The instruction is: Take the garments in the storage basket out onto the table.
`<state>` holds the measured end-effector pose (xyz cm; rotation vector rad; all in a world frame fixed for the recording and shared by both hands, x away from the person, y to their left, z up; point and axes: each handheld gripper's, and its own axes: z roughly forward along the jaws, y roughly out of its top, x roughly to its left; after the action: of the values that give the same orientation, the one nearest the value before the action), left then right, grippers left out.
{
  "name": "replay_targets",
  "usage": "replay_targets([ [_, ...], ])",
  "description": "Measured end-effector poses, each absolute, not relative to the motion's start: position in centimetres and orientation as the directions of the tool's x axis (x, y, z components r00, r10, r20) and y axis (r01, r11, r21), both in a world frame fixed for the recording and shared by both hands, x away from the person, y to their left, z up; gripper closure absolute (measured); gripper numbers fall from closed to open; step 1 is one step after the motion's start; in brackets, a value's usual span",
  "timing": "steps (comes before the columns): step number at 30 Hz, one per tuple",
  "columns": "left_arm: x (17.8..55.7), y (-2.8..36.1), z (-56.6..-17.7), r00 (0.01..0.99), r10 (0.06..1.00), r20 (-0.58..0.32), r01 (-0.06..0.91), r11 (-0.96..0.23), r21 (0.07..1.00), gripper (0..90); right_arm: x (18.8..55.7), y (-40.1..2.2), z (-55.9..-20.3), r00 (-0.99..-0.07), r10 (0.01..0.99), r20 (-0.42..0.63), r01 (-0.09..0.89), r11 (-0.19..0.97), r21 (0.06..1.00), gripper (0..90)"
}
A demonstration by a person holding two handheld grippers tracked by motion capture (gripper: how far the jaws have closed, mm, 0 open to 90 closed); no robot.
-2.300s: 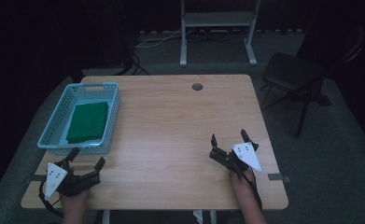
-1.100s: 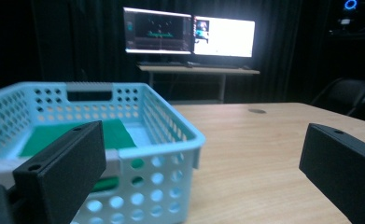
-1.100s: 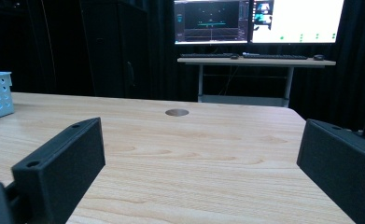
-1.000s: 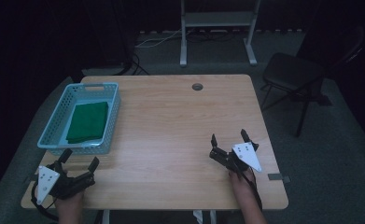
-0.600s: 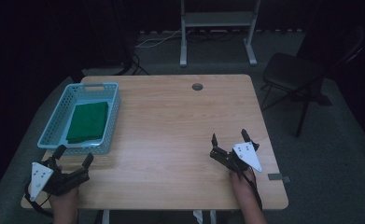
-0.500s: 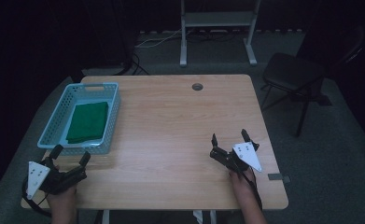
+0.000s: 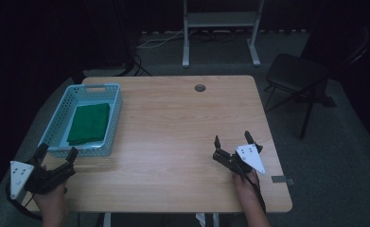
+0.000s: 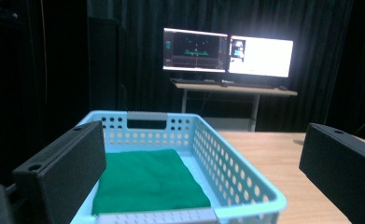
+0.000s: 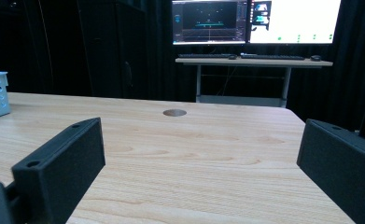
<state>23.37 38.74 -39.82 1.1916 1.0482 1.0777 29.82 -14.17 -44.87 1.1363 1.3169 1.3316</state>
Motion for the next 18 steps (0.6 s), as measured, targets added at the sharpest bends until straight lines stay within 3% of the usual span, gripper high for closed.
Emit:
replay_targets([
  [18,24.9,40.8,-34.3,0.245,0.967,-0.070,-0.031,0.080,0.996,0.0,29.8,-14.2,-44.9,-0.158,0.987,0.007,0.000,-0.007,1.000,0.3],
])
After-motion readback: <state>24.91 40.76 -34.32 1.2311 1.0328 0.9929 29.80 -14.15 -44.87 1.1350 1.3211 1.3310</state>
